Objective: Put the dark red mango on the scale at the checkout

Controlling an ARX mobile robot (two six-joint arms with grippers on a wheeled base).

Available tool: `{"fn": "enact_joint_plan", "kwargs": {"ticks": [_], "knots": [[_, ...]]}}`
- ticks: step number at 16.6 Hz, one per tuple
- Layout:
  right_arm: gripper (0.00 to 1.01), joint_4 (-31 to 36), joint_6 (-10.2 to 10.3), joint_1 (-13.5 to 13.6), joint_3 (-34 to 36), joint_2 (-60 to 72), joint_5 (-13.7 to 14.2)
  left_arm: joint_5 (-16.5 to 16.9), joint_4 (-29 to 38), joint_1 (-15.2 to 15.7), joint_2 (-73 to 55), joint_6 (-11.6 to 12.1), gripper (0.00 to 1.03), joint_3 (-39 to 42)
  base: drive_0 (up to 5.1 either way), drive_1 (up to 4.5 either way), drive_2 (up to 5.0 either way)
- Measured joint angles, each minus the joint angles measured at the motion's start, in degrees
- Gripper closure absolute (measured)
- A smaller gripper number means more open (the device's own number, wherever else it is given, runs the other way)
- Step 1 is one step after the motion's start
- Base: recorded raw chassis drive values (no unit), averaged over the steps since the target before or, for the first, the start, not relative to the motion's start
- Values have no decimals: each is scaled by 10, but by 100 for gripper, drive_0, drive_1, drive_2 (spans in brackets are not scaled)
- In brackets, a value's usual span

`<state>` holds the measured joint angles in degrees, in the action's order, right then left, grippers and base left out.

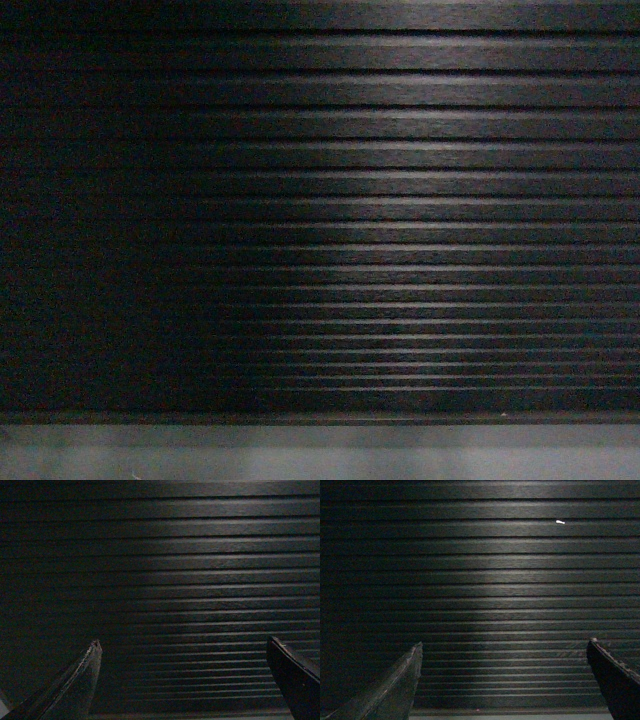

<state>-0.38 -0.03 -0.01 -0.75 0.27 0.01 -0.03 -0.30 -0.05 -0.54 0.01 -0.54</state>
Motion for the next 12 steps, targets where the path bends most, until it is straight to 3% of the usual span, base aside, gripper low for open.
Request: {"fn": "enact_joint_plan", "kwargs": {"ticks": [12], "knots": [[3, 1, 0, 0, 0, 0, 0, 0, 1, 0, 0, 0, 5, 0, 0, 0, 0]]}}
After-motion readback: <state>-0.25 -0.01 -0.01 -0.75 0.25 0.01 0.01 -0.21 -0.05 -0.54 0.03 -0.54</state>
